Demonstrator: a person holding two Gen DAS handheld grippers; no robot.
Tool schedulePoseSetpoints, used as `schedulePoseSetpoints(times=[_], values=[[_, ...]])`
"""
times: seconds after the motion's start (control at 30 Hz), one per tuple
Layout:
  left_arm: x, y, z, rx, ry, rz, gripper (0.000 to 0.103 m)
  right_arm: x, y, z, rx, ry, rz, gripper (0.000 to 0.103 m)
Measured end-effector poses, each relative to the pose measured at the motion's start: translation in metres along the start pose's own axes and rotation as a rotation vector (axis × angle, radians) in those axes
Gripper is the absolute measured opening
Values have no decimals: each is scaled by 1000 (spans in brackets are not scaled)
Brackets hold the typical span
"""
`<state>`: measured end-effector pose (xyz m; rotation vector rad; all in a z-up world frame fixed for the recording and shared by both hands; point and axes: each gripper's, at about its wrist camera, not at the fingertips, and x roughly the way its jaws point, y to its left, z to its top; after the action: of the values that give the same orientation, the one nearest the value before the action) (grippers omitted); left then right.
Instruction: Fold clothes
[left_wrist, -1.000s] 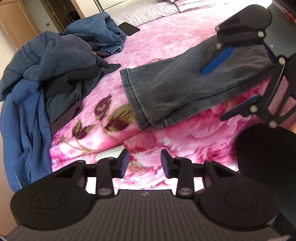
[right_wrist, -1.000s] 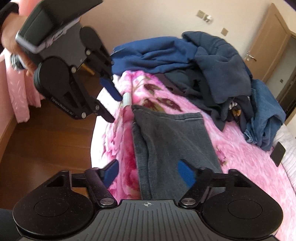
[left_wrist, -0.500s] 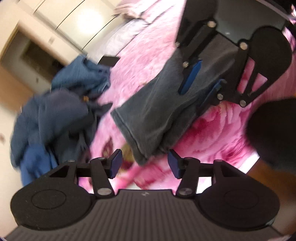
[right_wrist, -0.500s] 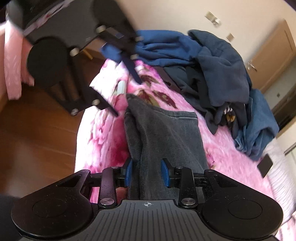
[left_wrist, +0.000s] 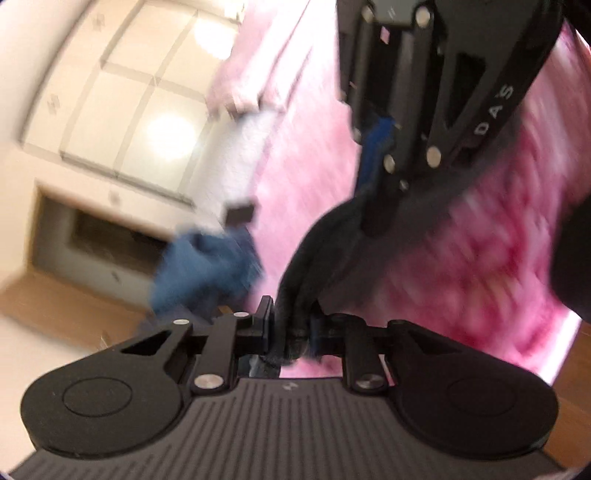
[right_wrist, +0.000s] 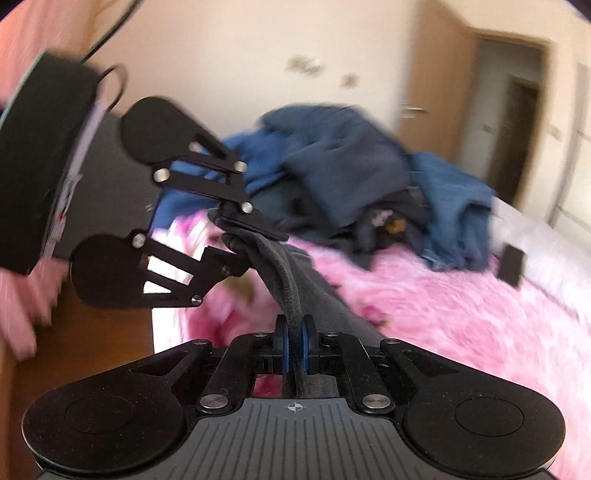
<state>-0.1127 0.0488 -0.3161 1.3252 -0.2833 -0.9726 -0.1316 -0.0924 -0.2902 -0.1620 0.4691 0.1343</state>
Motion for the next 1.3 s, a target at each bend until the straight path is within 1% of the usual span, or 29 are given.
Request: schedulePoseSetpoints(times=[0.07, 0.13, 0.2, 0.27, 0.33, 0.37, 0.4, 0.43, 0.47, 0.5, 0.53, 0.57, 0.63, 0.67, 0.73, 0.8, 0.9, 0.97, 1.03, 1.1, 1.17, 1.27, 1.3], values=[[-3, 9, 31, 74, -85, 32, 16, -26, -17, -1, 109, -58, -41, 5], [-6, 15, 66, 149, -179, 60, 16, -59, -31, -8, 196, -109, -101, 5], [-9, 14, 108, 218, -290, 81, 16, -94, -46, -17, 285, -160, -166, 5], [-13, 6, 155, 274, -406, 83, 16, -133, -59, -31, 378, -206, -241, 5], [-17, -9, 200, 316, -511, 64, 17, -176, -72, -48, 474, -249, -325, 5], [-17, -20, 221, 329, -550, 36, 17, -197, -77, -61, 524, -259, -374, 5], [-16, -31, 240, 338, -574, -3, 22, -218, -82, -74, 574, -268, -422, 5], [-14, -43, 256, 353, -587, -47, 28, -232, -87, -90, 619, -250, -462, 5], [-12, -53, 266, 368, -588, -92, 42, -245, -92, -105, 665, -232, -501, 5], [-10, -61, 272, 376, -587, -136, 46, -250, -100, -123, 744, -198, -498, 5], [-7, -66, 273, 363, -577, -176, 46, -255, -108, -140, 823, -163, -494, 5], [-4, -68, 271, 327, -555, -210, 46, -259, -115, -158, 900, -128, -490, 7], [6, -63, 262, 229, -482, -288, 46, -265, -123, -179, 999, -99, -487, 18], [12, -60, 255, 177, -437, -320, 46, -268, -123, -185, 1013, -99, -483, 23], [17, -56, 240, 92, -345, -363, 46, -275, -120, -188, 994, -107, -489, 31], [30, -49, 226, 1, -250, -407, 46, -284, -118, -193, 997, -127, -492, 47], [44, -46, 203, -113, -140, -460, 45, -304, -121, -204, 1030, -161, -521, 51], [52, -53, 194, -139, -103, -480, 45, -313, -121, -206, 1042, -174, -561, 51], [58, -60, 189, -164, -84, -501, 43, -320, -120, -203, 1012, -181, -604, 51], [62, -64, 187, -174, -88, -502, 42, -327, -114, -196, 944, -188, -635, 51], [61, -61, 191, -187, -88, -508, 42, -325, -111, -186, 855, -201, -631, 51], [62, -56, 192, -208, -89, -524, 42, -308, -112, -171, 721, -201, -603, 51], [62, -56, 191, -213, -92, -529, 42, -303, -113, -168, 696, -205, -591, 51]])
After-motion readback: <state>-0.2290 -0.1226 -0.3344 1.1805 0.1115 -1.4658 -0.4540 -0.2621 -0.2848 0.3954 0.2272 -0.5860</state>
